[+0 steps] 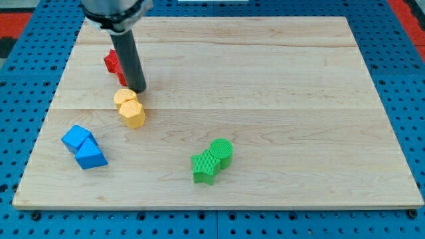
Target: Drag the green star along with the green circle towards the center right
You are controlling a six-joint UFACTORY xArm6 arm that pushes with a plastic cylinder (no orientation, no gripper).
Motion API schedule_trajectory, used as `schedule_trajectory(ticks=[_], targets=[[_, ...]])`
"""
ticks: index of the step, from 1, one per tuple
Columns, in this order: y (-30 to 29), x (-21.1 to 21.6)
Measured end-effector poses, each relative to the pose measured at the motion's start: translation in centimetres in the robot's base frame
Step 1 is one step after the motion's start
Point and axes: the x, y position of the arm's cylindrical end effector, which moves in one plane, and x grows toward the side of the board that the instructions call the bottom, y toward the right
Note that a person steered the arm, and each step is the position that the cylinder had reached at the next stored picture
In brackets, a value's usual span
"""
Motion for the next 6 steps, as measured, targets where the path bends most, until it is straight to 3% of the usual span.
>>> schedule_trajectory(ticks=[1,3,4,6], targets=[[5.4,6.2],[6.0,16.3],[6.1,18.1],[12.6,12.3]])
